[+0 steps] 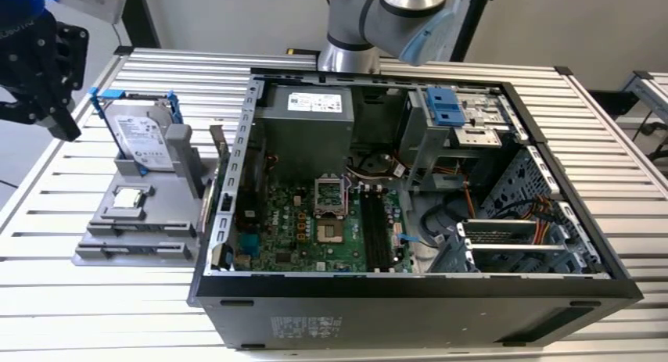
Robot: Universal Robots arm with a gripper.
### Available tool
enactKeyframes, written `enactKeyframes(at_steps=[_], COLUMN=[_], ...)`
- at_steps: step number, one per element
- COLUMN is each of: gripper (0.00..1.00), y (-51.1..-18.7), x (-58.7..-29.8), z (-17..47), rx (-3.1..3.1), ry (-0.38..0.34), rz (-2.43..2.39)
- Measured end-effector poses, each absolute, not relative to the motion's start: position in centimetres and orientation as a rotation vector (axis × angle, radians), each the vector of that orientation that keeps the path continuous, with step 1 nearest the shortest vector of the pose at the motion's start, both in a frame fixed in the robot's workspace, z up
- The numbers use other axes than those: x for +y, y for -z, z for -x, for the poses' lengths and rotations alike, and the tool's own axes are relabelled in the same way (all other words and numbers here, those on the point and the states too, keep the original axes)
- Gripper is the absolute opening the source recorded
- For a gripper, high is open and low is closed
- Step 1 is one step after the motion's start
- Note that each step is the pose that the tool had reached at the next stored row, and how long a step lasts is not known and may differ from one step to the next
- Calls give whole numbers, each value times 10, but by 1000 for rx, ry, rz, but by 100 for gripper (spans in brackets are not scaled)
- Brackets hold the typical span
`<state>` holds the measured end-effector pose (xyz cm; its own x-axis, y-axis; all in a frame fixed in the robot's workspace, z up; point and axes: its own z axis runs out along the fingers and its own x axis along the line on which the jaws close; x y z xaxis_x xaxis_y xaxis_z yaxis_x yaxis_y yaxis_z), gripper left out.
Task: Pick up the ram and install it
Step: 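Pick up the ram and move it above insertion slot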
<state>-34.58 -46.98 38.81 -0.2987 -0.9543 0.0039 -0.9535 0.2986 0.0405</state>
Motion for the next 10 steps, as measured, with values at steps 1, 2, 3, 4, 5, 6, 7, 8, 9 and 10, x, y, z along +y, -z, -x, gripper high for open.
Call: enactKeyframes(at_steps=[1,2,3,4,5,6,7,8,9,10], gripper=[0,0,0,0,0,0,0,0,0,0], y=[-388,-388,-388,-388,-388,-388,-388,-388,-388,-388], x=[-470,-470,-470,-470,-470,-470,-470,-470,-470,-470], z=[346,346,346,346,346,346,346,346,346,346], rx=[-2492,-2475,-2457,-2440,-2423,-2404,-2385,-2367,-2348,-2329], ry=[47,46,46,46,45,45,44,44,43,43], rz=[-1867,-1889,-1912,-1933,-1955,-1977,-1999,-2021,-2042,-2063])
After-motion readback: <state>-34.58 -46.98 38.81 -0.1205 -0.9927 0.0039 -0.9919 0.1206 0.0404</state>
